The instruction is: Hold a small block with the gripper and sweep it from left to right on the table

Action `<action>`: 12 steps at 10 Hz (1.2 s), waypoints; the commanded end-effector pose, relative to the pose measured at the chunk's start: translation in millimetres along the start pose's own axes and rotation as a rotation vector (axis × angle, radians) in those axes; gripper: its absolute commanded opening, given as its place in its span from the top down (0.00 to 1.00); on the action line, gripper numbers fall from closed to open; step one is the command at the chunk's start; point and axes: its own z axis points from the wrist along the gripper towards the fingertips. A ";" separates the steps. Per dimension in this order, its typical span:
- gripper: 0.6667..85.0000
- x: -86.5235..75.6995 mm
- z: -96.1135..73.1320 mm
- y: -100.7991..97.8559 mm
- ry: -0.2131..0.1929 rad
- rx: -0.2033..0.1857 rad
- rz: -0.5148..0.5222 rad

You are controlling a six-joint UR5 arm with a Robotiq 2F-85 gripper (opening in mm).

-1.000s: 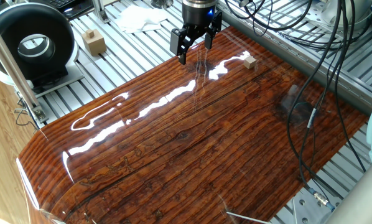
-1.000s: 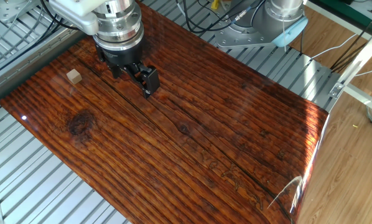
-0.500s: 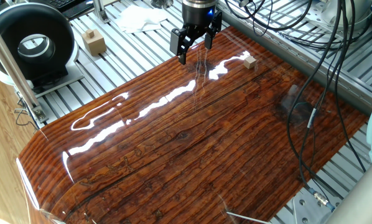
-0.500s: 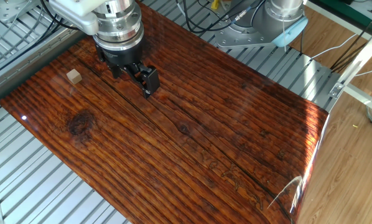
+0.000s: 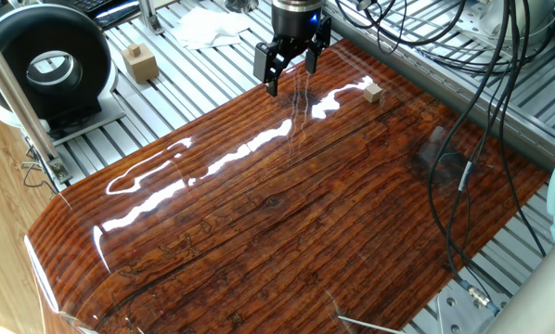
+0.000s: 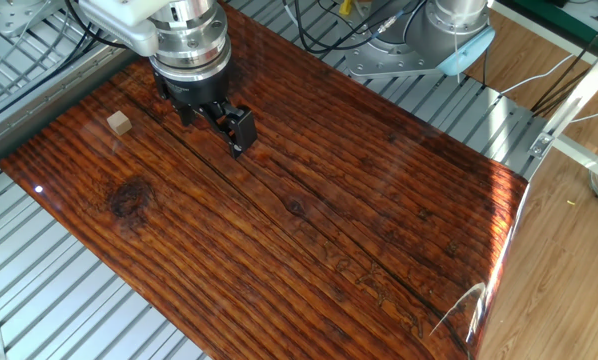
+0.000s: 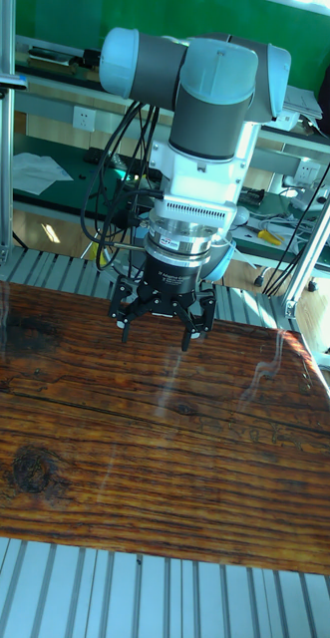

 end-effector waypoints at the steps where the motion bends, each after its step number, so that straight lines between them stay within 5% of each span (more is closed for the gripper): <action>1: 1.00 -66.8 -8.8 6.4 -0.261 -0.008 -0.060; 12: 1.00 -64.9 -5.7 11.2 -0.254 -0.026 -0.053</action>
